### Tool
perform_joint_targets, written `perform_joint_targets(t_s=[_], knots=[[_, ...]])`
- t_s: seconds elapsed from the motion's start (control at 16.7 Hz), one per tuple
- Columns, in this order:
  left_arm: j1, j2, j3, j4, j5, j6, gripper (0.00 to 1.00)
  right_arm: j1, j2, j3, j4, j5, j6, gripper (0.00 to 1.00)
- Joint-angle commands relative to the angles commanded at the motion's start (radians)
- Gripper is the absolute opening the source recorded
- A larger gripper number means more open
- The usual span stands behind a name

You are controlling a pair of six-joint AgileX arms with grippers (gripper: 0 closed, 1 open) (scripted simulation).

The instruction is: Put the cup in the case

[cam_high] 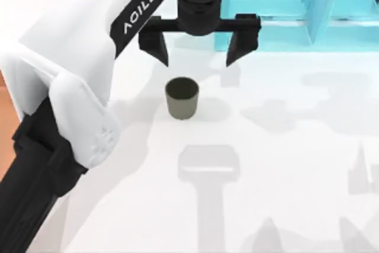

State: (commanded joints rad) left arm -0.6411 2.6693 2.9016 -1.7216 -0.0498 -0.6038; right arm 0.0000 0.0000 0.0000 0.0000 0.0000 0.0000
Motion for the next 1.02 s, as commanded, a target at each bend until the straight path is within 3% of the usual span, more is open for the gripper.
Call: perform_joint_targets(t_s=[0.36, 0.78, 1.02], knots=[[0.005, -0.016, -0.074, 0.063, 0.0, 0.005, 1.0, 0.0, 0.0, 0.0, 0.0, 0.0, 0.0, 1.0], [0.013, -0.11, -0.516, 0.398, -0.001, 0.011, 1.0, 0.0, 0.0, 0.0, 0.0, 0.0, 0.0, 1.0], [0.014, -0.135, -0.658, 0.522, -0.001, 0.013, 1.0, 0.0, 0.0, 0.0, 0.0, 0.0, 0.0, 1.0]])
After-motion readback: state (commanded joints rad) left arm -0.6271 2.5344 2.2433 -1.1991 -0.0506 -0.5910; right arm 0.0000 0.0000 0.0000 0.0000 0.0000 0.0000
